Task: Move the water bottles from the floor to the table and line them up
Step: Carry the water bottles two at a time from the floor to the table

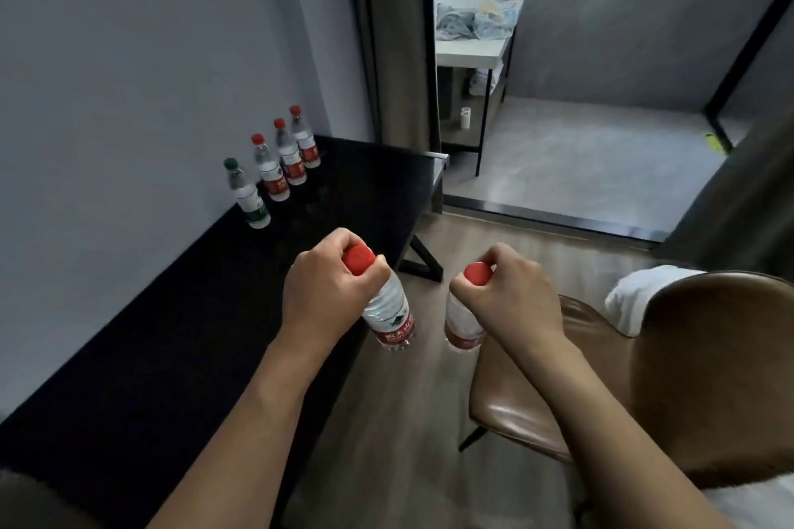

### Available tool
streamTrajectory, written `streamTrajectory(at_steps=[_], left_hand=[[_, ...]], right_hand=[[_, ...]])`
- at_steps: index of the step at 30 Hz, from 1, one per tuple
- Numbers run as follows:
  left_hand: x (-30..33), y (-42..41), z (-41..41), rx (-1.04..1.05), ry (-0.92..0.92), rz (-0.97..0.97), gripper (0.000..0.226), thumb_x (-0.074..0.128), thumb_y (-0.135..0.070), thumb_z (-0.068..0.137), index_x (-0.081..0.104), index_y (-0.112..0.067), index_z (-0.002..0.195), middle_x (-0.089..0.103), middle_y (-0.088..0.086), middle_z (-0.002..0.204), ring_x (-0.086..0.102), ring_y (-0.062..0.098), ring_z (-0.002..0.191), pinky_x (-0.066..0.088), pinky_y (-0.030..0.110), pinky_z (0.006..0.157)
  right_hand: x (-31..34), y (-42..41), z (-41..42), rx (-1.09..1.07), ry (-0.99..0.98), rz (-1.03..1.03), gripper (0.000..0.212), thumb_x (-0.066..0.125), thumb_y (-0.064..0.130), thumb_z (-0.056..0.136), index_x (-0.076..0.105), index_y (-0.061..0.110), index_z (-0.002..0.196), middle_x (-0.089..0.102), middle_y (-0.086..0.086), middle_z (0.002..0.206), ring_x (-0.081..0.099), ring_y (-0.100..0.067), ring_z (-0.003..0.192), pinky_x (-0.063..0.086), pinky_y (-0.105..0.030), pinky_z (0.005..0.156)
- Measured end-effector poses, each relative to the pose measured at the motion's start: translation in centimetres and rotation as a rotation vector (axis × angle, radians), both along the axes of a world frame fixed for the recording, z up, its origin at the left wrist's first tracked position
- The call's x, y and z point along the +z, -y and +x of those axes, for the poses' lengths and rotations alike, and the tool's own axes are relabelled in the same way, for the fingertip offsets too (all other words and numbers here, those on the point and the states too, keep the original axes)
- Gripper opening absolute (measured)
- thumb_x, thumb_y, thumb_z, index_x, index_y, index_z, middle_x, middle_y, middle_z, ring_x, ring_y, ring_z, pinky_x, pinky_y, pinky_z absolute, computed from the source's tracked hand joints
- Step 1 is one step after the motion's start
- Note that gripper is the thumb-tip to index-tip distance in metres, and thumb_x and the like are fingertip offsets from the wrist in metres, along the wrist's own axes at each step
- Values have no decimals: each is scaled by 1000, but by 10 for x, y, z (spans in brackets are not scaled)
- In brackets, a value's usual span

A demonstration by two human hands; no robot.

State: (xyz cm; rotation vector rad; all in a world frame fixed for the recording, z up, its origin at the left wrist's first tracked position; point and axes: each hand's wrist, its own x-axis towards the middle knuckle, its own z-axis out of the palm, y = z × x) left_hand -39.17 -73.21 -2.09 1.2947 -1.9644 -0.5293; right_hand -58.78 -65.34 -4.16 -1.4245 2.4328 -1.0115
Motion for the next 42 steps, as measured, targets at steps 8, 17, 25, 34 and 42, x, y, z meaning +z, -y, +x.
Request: streamTrajectory(at_steps=[8,17,25,34,42], left_hand=[[-13,95,-31,63,12,75,19,71,-39,81,59,-27,73,60,-4,60,58,10,54,53,30,54],[-24,231,-32,47,57,78,20,70,-42,79,57,-29,73,58,-6,59,57,9,54,50,29,54],[-24,316,-43,103,-53,119,19,72,-45,78,59,-32,76,62,-7,65,60,7,58,49,21,53],[-53,409,-75,212,4,209,18,72,-43,78,59,-30,74,62,-8,62,59,7,58,48,20,53],[-75,523,-110,345,90,273,22,70,-50,77,55,-34,76,60,-16,64,56,3,55,40,20,51]], right_hand=[[-21,117,-39,38,46,26,23,58,46,69,56,25,77,58,9,68,57,-17,67,49,-33,62],[-26,262,-43,78,41,86,26,59,49,69,55,26,79,58,9,72,56,-17,71,47,-32,63],[-20,361,-63,103,-14,40,25,57,51,68,55,29,79,54,13,69,51,-14,66,33,-26,56],[-39,513,-104,196,3,78,24,54,52,64,57,29,72,55,13,67,54,-16,68,39,-29,61],[-69,678,-129,379,12,193,35,59,51,71,59,25,95,64,3,84,60,-21,77,48,-33,68]])
